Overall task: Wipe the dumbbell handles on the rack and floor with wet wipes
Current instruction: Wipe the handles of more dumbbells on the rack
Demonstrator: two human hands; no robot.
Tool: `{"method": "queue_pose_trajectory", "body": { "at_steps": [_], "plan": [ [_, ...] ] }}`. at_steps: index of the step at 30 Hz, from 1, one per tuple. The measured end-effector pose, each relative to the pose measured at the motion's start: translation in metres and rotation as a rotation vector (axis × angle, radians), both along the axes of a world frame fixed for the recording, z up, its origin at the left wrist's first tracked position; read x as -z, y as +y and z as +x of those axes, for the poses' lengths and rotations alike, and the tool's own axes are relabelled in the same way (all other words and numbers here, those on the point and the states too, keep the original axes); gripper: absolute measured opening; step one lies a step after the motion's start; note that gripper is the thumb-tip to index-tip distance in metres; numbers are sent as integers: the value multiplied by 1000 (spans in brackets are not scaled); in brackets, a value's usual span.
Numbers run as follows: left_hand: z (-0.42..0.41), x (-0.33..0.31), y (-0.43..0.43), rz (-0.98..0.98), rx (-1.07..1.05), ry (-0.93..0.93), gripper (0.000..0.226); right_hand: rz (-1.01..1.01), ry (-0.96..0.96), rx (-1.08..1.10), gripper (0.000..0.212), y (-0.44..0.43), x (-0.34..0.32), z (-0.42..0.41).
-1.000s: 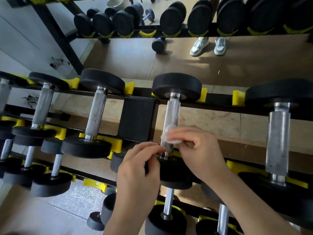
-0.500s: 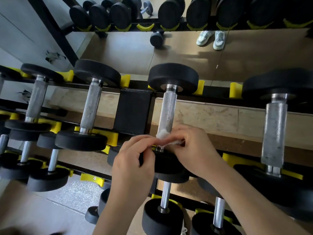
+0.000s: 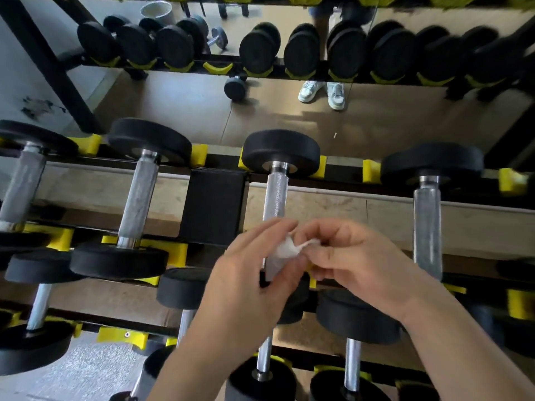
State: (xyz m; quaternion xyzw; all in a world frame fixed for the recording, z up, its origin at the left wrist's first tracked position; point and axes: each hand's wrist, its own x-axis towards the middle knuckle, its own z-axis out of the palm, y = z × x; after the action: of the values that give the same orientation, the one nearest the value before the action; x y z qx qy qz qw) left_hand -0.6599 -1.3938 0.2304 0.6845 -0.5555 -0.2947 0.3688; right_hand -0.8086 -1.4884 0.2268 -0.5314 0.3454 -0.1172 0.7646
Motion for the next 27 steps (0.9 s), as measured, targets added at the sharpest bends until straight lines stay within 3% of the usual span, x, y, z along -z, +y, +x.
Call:
{"method": "queue_pose_trajectory", "body": {
  "at_steps": [3,6,9,12,15,17,19,20,22,24,27],
  "plan": [
    [-12,-14,-3,-21,-83,174,22,259,-203,125,10,0,-12,-15],
    [-28,-17,-6,-22,-242,479,20,284,-161,300,5,2,-17,-32],
    [-54,-12,-8,-56,-278,880,28,182,-45,418,17,6,-18,-50],
    [-85,-5,-13,-84,-309,1006,20,-146,147,514,13,9,-16,-72],
    [-126,-5,-21,-97,-358,784,22,-266,160,482,11,7,-23,-102],
    [-156,-4,-26,-134,-397,532,14,-90,43,277,27,6,-27,-127],
    [-185,-5,-32,-148,-355,230,13,-19,-6,198,29,2,-25,-152],
    [-198,-5,-34,-151,-320,154,23,-54,3,222,26,-3,-23,-164],
    [-218,-8,-35,-121,-192,229,38,-96,6,298,20,-15,-20,-184],
    [-229,-11,-33,-69,-113,281,52,-242,73,362,17,-33,-14,-195],
    [-225,9,-28,-85,-225,-146,43,-759,274,423,16,-66,9,-183]
  ]
}}
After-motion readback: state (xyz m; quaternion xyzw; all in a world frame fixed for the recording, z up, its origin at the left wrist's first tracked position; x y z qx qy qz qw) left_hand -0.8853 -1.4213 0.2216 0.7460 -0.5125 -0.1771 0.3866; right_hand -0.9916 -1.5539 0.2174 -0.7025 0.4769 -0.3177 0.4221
